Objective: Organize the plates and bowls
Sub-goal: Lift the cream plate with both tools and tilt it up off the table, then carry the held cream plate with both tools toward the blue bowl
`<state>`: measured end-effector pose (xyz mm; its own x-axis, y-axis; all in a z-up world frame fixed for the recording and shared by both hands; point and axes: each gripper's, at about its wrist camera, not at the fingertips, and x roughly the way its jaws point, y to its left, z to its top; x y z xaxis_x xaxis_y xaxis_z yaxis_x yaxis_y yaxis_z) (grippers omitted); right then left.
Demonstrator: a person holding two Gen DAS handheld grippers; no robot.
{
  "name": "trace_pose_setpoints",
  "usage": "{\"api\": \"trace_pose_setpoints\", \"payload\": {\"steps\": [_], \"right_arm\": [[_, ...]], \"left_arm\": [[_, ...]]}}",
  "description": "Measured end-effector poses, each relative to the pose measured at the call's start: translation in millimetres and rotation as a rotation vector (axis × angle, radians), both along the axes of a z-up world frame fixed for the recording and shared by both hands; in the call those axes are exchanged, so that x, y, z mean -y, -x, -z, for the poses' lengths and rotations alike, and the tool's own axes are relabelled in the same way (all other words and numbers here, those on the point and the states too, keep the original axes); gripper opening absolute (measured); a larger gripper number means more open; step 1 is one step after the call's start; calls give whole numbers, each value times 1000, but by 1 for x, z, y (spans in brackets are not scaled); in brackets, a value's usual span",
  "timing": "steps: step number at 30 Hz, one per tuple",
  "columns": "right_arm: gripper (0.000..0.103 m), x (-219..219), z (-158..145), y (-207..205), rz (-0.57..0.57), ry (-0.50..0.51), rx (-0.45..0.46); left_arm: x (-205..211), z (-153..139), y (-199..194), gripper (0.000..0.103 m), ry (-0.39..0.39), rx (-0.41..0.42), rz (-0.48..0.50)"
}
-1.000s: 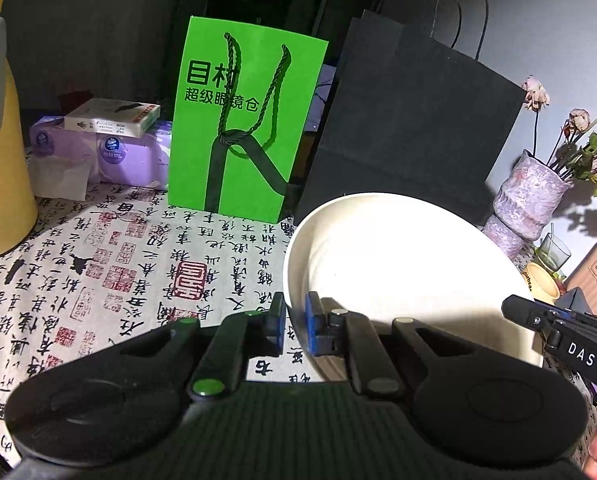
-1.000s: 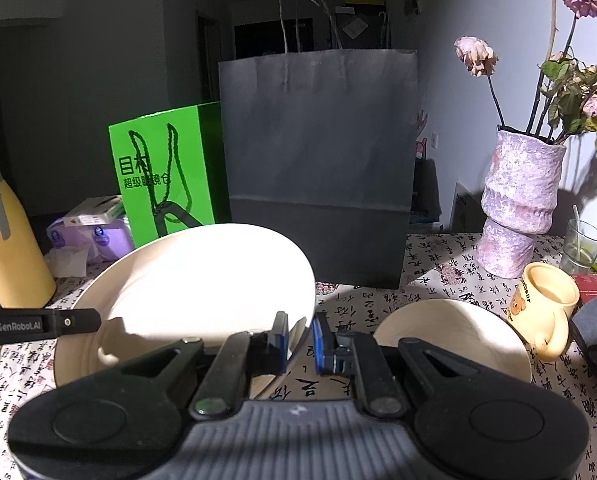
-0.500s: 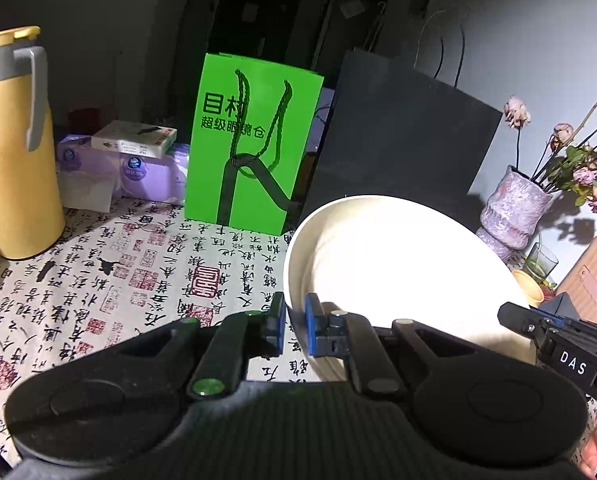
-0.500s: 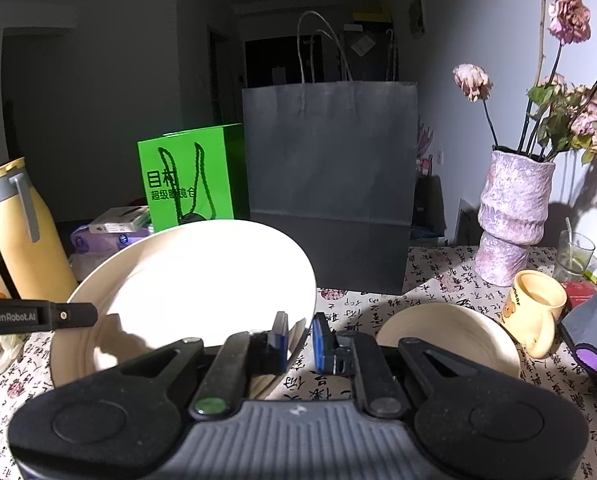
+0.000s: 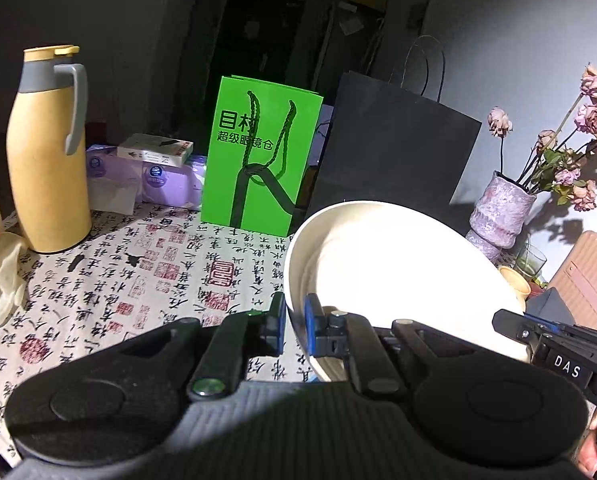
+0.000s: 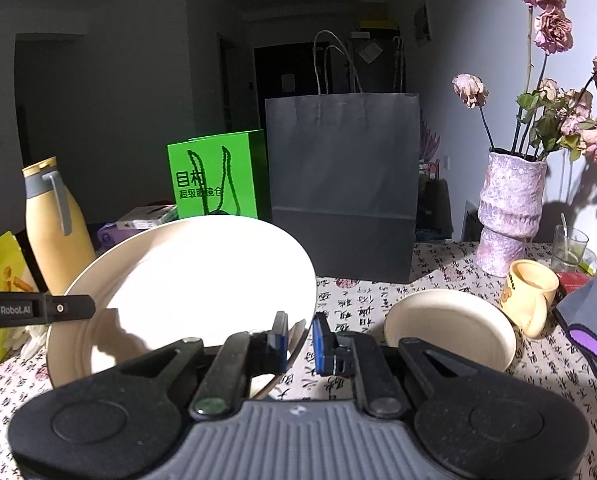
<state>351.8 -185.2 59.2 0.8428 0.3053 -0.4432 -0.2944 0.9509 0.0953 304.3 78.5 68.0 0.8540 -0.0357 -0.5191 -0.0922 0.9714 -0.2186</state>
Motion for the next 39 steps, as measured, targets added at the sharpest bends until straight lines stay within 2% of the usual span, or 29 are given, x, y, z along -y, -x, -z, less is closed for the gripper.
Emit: {"api": "trace_pose_setpoints", "payload": {"steps": [23,39], "right_arm": [[12,8,13,86,-10,-75,42],[12,19,28,136,-27,-99,25]], "left_arm": [[9,12,86,10,-17,49,-14],[17,20,134,10,-17,49,-20]]}}
